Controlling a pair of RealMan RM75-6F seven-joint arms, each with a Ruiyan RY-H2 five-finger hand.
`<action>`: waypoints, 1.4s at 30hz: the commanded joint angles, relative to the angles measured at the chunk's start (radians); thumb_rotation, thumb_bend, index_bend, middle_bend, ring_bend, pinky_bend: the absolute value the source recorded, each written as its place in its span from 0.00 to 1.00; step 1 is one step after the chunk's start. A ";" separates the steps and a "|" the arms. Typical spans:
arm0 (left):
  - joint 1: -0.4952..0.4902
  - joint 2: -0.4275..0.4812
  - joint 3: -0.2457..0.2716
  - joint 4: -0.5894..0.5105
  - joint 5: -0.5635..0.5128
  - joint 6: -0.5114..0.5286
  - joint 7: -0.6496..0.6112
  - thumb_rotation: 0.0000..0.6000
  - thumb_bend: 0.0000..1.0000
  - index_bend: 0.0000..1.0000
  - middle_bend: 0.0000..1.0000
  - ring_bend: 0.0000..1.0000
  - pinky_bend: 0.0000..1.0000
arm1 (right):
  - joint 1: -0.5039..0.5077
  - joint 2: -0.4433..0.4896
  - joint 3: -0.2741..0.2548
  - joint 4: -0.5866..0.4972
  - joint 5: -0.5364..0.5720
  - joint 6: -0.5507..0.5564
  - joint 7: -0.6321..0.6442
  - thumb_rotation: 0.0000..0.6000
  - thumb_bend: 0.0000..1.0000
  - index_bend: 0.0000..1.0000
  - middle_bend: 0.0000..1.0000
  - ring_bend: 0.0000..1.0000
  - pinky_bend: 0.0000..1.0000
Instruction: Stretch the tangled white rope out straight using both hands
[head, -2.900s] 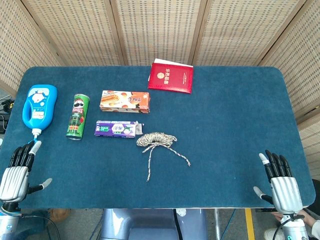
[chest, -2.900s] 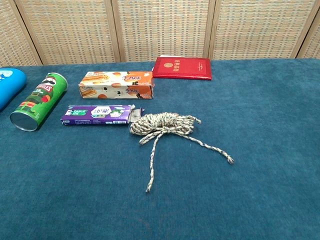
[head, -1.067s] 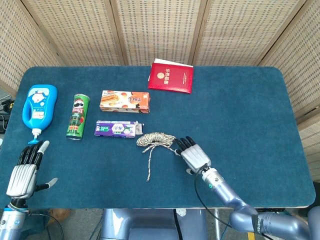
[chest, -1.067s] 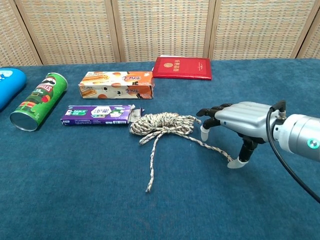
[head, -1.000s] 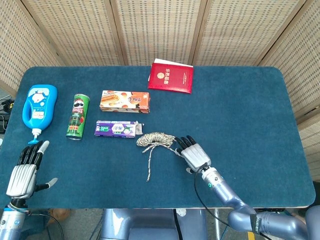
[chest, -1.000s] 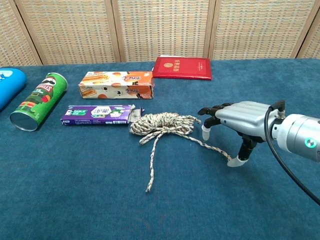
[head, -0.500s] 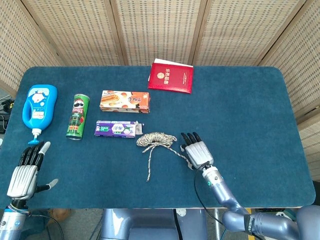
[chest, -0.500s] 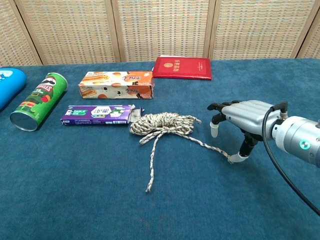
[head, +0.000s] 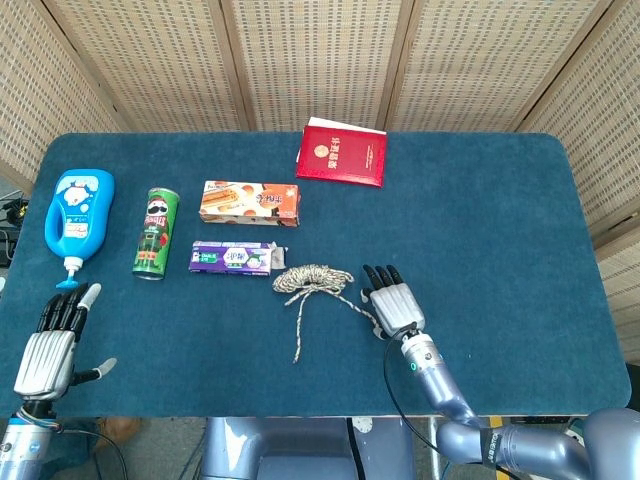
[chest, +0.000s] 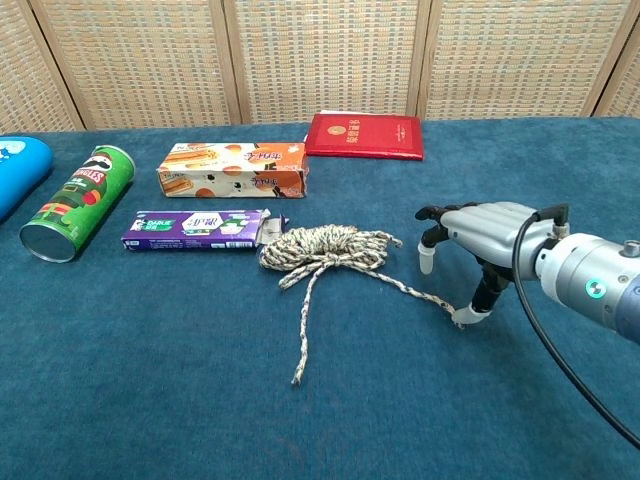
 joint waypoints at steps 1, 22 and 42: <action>0.000 0.000 0.000 0.000 -0.001 0.000 0.000 1.00 0.08 0.00 0.00 0.00 0.00 | 0.004 0.001 0.006 -0.020 0.004 0.019 -0.008 1.00 0.17 0.37 0.00 0.00 0.00; -0.001 0.001 0.001 0.001 -0.004 -0.002 -0.002 1.00 0.08 0.00 0.00 0.00 0.00 | 0.032 -0.079 -0.009 0.050 0.084 0.055 -0.075 1.00 0.17 0.38 0.00 0.00 0.00; -0.004 -0.004 0.005 0.001 0.000 -0.006 0.006 1.00 0.08 0.00 0.00 0.00 0.00 | 0.030 -0.064 -0.008 0.091 0.086 0.067 -0.060 1.00 0.36 0.42 0.00 0.00 0.00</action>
